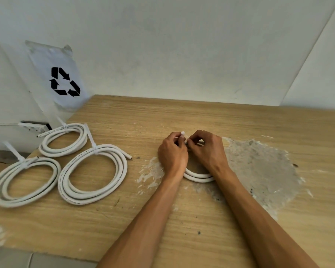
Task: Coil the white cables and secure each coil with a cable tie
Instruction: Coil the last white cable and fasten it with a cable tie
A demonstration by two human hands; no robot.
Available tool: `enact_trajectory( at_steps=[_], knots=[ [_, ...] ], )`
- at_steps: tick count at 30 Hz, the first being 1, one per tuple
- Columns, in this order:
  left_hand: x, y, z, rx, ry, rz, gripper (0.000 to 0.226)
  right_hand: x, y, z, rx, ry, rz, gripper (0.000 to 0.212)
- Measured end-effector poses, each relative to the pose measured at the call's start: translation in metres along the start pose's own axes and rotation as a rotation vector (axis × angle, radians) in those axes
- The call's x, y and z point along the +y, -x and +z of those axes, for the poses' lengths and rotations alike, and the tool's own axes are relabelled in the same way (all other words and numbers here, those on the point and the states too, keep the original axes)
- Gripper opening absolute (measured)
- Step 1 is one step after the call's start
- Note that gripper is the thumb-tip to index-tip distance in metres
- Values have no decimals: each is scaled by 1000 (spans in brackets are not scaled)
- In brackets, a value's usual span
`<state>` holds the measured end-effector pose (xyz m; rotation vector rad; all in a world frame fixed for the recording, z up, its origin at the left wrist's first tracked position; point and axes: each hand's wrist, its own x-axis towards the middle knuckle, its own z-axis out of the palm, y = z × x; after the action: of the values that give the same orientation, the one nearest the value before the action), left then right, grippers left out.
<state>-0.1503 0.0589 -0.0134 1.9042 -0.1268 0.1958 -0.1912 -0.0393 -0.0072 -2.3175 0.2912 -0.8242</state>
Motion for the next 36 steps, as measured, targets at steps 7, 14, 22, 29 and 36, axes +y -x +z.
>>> enact_trajectory(
  at_steps=[7,14,22,29,36],
  knots=[
    [-1,2,-2,-23,19,38,18,1,-2,1,-18,-27,27,18],
    [5,3,-5,-39,94,-22,27,-3,-3,-4,-59,-71,37,17],
    [2,2,-4,-36,115,26,20,2,-1,-12,-180,-231,63,19],
    [0,-3,-6,-94,160,39,15,1,-6,-9,-182,-228,70,19],
    [10,-20,-24,-253,258,-107,5,-4,-8,0,-104,-141,1,14]
  ],
)
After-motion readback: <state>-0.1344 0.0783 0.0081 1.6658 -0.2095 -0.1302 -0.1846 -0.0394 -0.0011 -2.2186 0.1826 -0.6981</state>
